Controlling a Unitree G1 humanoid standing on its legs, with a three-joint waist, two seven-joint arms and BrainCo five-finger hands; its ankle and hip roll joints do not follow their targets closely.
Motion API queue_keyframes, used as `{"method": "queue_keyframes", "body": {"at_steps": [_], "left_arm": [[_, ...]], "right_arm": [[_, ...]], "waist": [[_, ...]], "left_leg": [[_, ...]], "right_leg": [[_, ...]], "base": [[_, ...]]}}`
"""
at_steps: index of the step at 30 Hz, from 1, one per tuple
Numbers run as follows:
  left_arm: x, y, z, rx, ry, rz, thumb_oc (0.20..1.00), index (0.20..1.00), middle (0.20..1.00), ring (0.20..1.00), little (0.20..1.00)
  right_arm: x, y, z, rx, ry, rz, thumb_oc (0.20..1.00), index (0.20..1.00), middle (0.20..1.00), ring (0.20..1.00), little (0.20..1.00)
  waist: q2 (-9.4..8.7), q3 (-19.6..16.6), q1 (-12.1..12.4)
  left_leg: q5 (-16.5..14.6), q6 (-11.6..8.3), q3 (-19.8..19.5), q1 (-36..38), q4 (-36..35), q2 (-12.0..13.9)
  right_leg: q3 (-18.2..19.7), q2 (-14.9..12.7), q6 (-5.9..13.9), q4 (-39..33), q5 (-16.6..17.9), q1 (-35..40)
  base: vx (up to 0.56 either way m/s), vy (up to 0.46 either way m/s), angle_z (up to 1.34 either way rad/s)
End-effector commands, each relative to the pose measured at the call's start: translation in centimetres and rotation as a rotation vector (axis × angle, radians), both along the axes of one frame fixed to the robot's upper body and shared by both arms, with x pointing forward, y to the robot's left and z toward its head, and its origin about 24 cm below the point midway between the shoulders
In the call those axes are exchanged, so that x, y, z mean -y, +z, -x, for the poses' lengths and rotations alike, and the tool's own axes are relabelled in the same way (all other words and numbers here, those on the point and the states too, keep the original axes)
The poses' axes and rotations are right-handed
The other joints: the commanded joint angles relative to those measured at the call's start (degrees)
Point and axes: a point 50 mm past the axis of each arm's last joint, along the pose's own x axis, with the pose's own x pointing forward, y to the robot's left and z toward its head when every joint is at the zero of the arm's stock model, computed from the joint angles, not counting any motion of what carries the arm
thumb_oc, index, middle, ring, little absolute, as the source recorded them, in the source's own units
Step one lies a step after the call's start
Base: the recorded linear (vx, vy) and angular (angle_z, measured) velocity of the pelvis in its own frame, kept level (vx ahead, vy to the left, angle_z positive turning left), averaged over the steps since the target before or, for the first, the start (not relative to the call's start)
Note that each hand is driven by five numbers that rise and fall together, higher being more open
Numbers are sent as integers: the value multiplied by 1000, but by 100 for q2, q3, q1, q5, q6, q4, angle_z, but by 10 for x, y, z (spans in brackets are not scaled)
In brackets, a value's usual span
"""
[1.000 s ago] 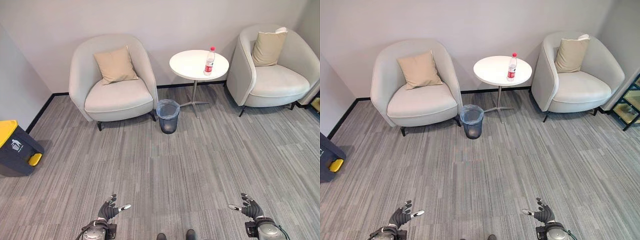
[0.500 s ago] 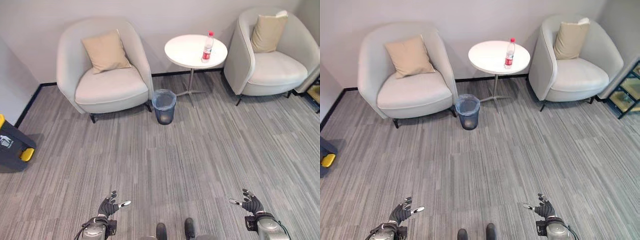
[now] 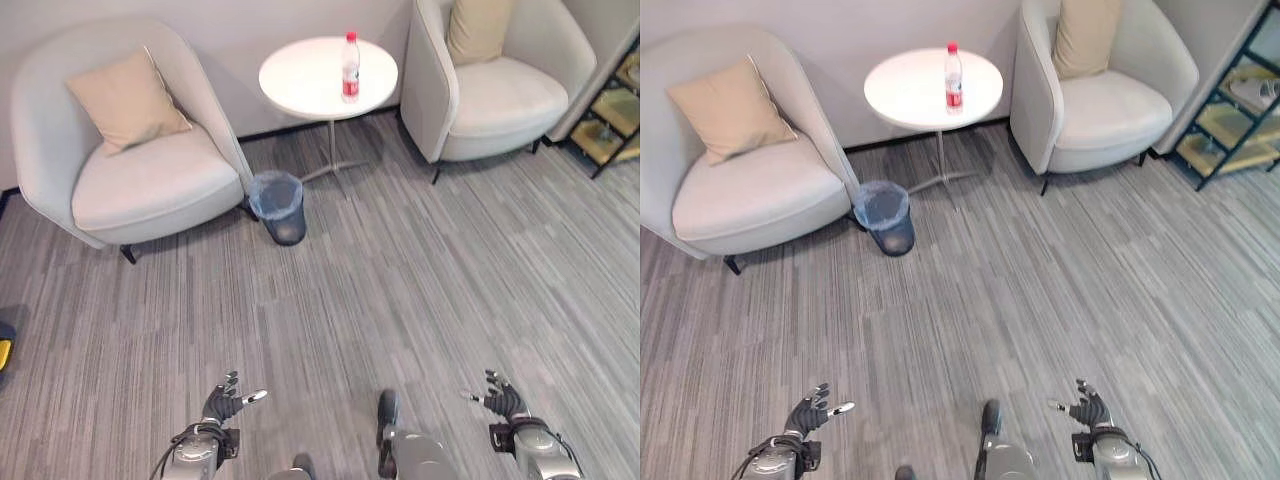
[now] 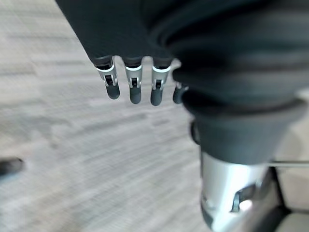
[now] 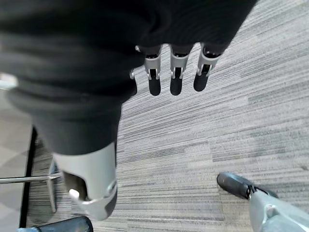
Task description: Gather garbage on tea table into small bin, then transfer packed bag to large trash can.
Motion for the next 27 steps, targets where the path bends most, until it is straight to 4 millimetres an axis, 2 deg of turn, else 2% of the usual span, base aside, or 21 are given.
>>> {"method": "queue_keyframes", "body": {"at_steps": [1,2,3,4,7,9,12,14,16,18,19,22,23,27], "left_arm": [[-1,15,-23,98,-32,1,1000,1000,1000,1000,1000],[4,16,-28,104,-38,10,1000,1000,1000,1000,1000],[6,16,-30,103,-55,6,1000,1000,1000,1000,1000],[8,16,-29,101,-64,6,1000,1000,1000,1000,1000],[7,15,-28,92,-69,-4,1000,1000,1000,1000,1000],[-1,13,-22,80,-25,-13,1000,1000,1000,1000,1000],[-3,11,-17,70,-8,-14,1000,1000,1000,1000,1000],[-8,10,-10,52,3,-21,1000,1000,1000,1000,1000],[-9,8,-7,40,5,-21,1000,1000,1000,1000,1000],[-9,8,-7,34,-4,-24,1000,1000,1000,1000,1000],[-10,8,-8,37,-4,-28,1000,1000,1000,1000,1000],[-12,12,-14,55,-5,-38,1000,1000,1000,1000,1000],[-12,13,-16,63,-7,-40,1000,1000,1000,1000,1000],[-11,16,-20,79,-18,-39,1000,1000,1000,1000,1000]], "right_arm": [[6,17,-20,100,12,20,1000,1000,1000,1000,1000],[6,16,-21,89,2,20,1000,1000,1000,1000,1000],[7,15,-20,84,-1,16,1000,1000,1000,1000,1000],[7,14,-19,79,-1,16,1000,1000,1000,1000,1000],[7,13,-17,65,-1,23,1000,1000,1000,1000,1000],[3,9,-16,49,5,23,1000,1000,1000,1000,1000],[0,8,-16,46,13,21,1000,1000,1000,1000,1000],[-4,7,-15,44,30,10,1000,1000,1000,1000,1000],[-8,6,-14,42,43,2,1000,1000,1000,1000,1000],[-13,4,-14,36,59,-8,1000,1000,1000,1000,1000],[-16,5,-17,43,72,-11,1000,1000,1000,1000,1000],[-23,8,-25,71,92,-23,1000,1000,1000,1000,1000],[-25,9,-28,81,103,-23,1000,1000,1000,1000,1000],[-25,15,-34,103,123,-18,1000,1000,1000,1000,1000]], "waist": [[-52,10,2],[-138,86,54],[-247,127,181],[-256,138,225],[-191,87,374],[-177,33,598],[-221,2,680],[-245,-110,766],[-368,-160,807],[-469,-225,831],[-503,-230,859],[-495,-214,823],[-441,-185,783],[-172,-4,554]], "left_leg": [[0,-259,-204,-522,1589,-254],[113,-182,-153,-913,1874,-246],[-201,-18,-119,-1458,1487,-444],[-245,5,-89,-1595,1289,-465],[398,-65,-121,-1914,189,-517],[882,-149,78,-2350,-688,-432],[974,-156,164,-2450,-642,-395],[1107,-90,149,-2387,-510,-356],[1007,-10,102,-2481,-127,-454],[784,127,124,-2403,26,-569],[696,203,127,-2365,47,-635],[441,414,61,-2107,-32,-806],[375,461,9,-1943,-107,-823],[133,498,-232,-1277,-376,-824]], "right_leg": [[193,-162,229,209,-831,35],[217,-180,156,115,-947,224],[300,-191,193,7,-1118,524],[323,-177,195,0,-1180,623],[364,-18,226,-66,-1366,911],[606,123,255,-9,-1713,1450],[755,92,271,47,-1825,1677],[878,81,323,100,-1942,1897],[941,-93,412,358,-1899,1892],[1013,-260,583,766,-1674,1736],[1074,-319,665,1092,-1453,1582],[1238,-415,882,2110,-793,972],[1224,-433,854,2295,-725,710],[891,-305,609,1960,-1198,-108]], "base": [[228,-300,-25],[459,-299,-12],[487,-223,-7],[463,-112,23],[360,-15,-15],[739,72,-32],[463,95,-32],[517,145,-50],[440,157,-43],[346,171,-2],[250,150,11],[246,145,4],[252,134,27],[280,82,39]]}}
